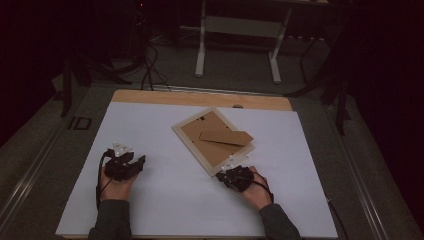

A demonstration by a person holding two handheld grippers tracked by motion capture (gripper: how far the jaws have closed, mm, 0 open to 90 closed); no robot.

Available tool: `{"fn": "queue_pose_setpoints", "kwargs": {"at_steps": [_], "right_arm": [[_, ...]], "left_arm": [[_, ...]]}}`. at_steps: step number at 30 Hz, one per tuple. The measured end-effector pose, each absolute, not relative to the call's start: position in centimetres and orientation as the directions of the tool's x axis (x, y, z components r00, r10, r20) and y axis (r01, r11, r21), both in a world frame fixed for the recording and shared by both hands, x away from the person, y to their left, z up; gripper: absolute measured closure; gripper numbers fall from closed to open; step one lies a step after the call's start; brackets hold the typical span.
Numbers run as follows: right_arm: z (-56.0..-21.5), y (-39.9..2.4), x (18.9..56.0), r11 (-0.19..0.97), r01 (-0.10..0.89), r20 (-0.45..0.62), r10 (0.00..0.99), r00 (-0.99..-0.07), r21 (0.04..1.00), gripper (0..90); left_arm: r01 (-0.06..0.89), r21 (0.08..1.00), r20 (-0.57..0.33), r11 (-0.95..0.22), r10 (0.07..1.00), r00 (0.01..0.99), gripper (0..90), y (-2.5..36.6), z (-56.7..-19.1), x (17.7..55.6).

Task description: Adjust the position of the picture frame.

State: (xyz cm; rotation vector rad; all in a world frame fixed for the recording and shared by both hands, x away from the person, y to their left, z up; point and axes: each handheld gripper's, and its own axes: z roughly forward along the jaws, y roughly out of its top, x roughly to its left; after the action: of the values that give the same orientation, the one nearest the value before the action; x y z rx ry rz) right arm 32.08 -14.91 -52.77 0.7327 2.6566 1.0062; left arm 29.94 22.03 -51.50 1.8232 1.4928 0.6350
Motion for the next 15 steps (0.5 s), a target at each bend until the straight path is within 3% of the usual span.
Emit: {"fn": "queue_pose_setpoints", "kwargs": {"at_steps": [15], "right_arm": [[-51.6, -17.7, 33.3, 0.601, 0.412, -0.027, 0.586, -0.81, 0.685, 89.9]], "left_arm": [[0.642, 0.759, -0.047, -0.109, 0.974, 0.221, 53.9, 22.0, -51.6, 30.0]]}}
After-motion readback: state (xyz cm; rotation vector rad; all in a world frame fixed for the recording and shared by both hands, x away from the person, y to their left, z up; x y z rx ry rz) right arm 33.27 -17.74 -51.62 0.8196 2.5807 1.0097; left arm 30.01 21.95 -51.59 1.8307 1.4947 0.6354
